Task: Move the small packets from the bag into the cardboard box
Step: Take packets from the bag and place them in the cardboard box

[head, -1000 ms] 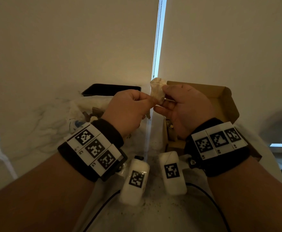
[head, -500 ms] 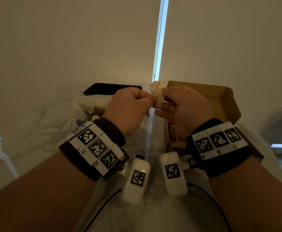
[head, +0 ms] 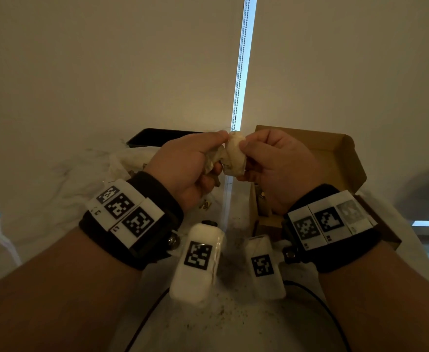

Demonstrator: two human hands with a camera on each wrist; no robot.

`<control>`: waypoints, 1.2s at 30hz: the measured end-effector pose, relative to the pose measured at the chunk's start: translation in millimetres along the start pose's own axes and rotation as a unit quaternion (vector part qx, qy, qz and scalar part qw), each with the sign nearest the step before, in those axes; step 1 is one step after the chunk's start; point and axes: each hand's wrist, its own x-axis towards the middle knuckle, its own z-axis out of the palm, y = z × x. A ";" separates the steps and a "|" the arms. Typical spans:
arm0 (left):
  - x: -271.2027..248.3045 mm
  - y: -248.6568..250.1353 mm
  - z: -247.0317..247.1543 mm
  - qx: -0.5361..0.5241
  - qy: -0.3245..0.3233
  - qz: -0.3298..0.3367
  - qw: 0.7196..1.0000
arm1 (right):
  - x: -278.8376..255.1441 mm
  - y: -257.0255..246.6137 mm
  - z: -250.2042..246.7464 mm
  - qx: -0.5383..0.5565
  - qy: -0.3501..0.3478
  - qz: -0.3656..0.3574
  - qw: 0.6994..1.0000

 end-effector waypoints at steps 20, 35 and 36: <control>-1.1 -1.6 -0.7 0.137 0.028 0.102 0.985 | 6.9 -4.9 -14.7 0.196 -0.021 0.095 0.976; -7.1 -10.7 1.0 0.455 -0.082 0.177 0.869 | 0.9 -16.7 -20.1 0.400 -0.046 0.058 0.913; -7.4 -11.0 1.0 0.463 -0.087 0.172 0.865 | 1.3 -16.7 -20.4 0.405 -0.047 0.048 0.912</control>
